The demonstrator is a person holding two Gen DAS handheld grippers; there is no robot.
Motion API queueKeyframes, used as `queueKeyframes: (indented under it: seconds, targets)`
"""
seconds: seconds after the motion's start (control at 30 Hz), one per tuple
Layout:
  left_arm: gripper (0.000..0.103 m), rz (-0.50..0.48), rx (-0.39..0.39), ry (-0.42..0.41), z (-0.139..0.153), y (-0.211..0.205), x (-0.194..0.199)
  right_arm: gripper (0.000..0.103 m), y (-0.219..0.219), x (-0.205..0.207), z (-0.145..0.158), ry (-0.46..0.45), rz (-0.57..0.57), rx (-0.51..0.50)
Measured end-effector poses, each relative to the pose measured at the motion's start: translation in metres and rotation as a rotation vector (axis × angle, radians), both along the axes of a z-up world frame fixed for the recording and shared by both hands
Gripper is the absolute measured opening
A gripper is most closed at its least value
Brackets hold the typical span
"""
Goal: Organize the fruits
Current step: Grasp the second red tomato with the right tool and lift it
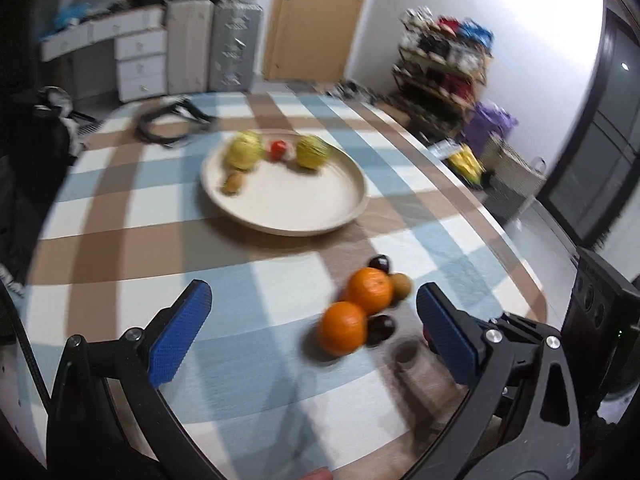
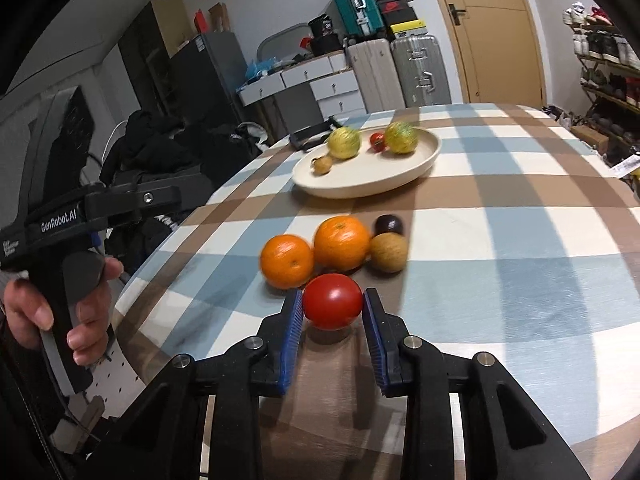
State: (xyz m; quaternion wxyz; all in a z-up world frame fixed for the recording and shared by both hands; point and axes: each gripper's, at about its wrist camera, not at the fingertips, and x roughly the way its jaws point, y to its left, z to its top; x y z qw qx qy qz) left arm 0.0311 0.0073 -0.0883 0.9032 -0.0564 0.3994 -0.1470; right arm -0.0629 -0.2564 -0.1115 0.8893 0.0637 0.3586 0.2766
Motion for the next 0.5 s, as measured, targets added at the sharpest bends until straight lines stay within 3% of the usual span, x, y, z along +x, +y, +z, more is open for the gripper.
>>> queueKeyframes:
  seconds: [0.23, 0.37, 0.5]
  targets:
    - [0.102, -0.103, 0.002, 0.138, -0.009, -0.044, 0.049, 0.031, -0.032, 0.004, 0.007, -0.023, -0.050, 0.020]
    - [0.102, -0.104, 0.031, 0.216, -0.018, -0.059, 0.077, 0.031, -0.048, 0.007, 0.009, -0.032, -0.072, 0.036]
    - [0.102, -0.117, 0.008, 0.296, -0.027, -0.067, 0.100, 0.031, -0.058, 0.009, 0.009, -0.040, -0.077, 0.038]
